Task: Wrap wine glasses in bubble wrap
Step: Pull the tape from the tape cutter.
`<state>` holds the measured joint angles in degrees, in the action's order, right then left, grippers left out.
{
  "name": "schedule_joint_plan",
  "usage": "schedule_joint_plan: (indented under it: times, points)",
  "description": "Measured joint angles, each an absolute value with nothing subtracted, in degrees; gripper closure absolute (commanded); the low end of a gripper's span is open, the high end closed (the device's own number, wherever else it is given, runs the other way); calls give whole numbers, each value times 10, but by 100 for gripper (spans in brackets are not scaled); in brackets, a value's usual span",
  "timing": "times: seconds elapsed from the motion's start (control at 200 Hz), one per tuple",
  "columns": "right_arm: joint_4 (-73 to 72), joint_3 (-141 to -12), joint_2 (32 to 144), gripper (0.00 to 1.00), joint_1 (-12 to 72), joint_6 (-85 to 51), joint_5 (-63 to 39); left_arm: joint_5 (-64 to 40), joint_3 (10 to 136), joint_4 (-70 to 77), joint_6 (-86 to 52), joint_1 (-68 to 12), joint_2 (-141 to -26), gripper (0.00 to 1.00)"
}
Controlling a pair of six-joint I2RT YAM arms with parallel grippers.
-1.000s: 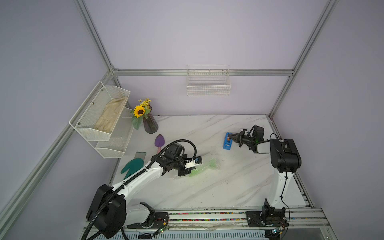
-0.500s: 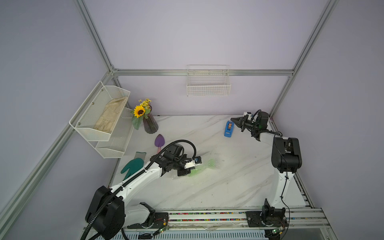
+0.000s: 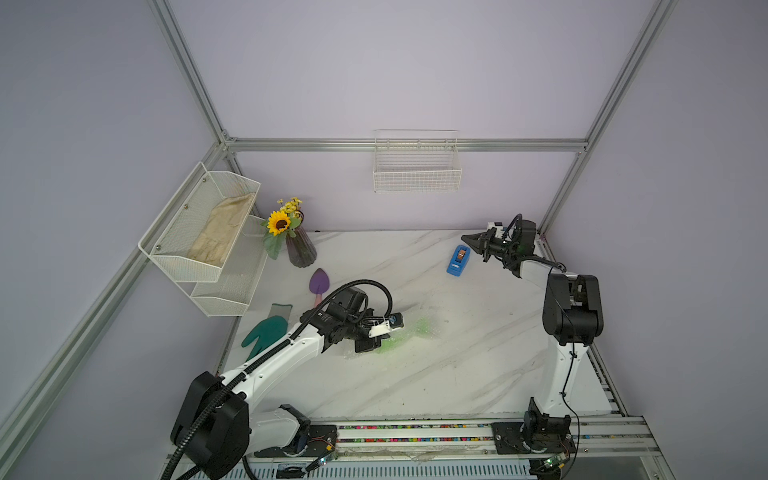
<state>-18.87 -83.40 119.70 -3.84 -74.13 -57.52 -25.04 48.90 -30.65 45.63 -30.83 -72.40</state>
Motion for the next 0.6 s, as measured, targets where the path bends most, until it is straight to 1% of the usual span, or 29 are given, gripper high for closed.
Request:
schedule_joint_plan:
  times: [0.085,0.21,0.405,0.6]
  points:
    - [-178,-808,1178,100,-34,-725,-565,-250,489,-307,456,-308,-724,91]
    - [-186,-734,1150,100,-9,-710,-561,-250,489,-308,456,-308,-724,91]
    - [-205,-637,1155,100,48,-703,-548,-250,489,-309,456,-309,-724,91]
    - [-215,-587,1162,100,65,-684,-539,-250,489,-309,456,-309,-724,91]
